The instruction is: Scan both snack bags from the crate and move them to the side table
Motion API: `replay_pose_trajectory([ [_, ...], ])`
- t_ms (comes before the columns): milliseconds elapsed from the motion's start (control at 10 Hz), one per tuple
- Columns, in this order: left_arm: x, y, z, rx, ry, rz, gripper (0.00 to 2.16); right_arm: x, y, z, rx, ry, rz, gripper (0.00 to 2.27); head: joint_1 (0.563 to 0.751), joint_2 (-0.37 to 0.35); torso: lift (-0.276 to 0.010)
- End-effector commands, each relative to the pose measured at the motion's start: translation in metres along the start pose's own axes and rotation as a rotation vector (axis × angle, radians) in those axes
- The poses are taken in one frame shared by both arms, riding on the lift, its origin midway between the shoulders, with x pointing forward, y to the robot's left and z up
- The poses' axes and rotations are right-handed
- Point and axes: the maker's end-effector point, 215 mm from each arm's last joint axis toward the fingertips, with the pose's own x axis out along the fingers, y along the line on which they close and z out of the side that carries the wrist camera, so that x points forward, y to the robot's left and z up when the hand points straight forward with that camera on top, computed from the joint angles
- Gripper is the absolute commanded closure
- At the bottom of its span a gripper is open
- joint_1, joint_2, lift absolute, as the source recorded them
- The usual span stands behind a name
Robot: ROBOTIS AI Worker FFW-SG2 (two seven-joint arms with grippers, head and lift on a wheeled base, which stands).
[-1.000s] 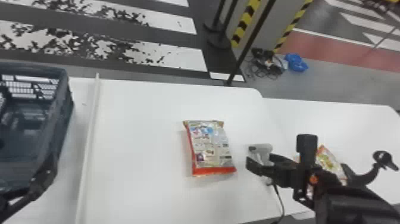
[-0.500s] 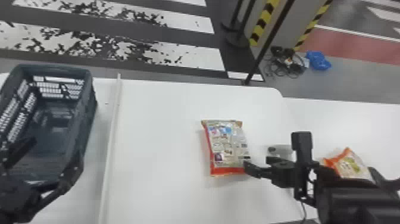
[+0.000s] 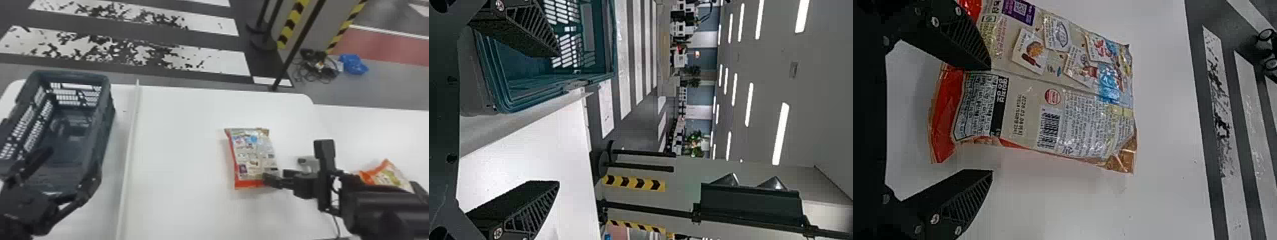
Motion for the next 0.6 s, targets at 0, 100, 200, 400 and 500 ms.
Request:
replay_pose_trajectory([
  [0, -0.0005, -0.0003, -0.0008, -0.002, 0.001, 0.001, 0.08, 0.0063, 0.0005, -0.0024, -0.004, 0.017, 0.022, 0.77, 0.695, -0.217, -0.075],
  [100, -0.0005, -0.0003, -0.0008, -0.002, 0.001, 0.001, 0.08, 0.0087, 0.0037, -0.0029, -0.012, 0.015, 0.04, 2.0, 0.695, -0.215, -0.075],
  [200, -0.0008, -0.0005, -0.0006, -0.002, 0.001, 0.001, 0.08, 0.0079, -0.0009, -0.0033, -0.031, 0.019, 0.026, 2.26, 0.695, -0.208, -0.075],
  [400, -0.0007, -0.0013, -0.0007, -0.003, 0.001, -0.001, 0.08, 0.0057, 0.0027, -0.0019, -0.071, 0.004, 0.048, 2.26, 0.695, -0.211, -0.075],
  [500, -0.0005, -0.0014, 0.0, -0.001, 0.0, -0.001, 0.08, 0.0016, 0.0038, 0.0022, -0.077, -0.02, 0.049, 2.26, 0.695, -0.211, -0.075],
])
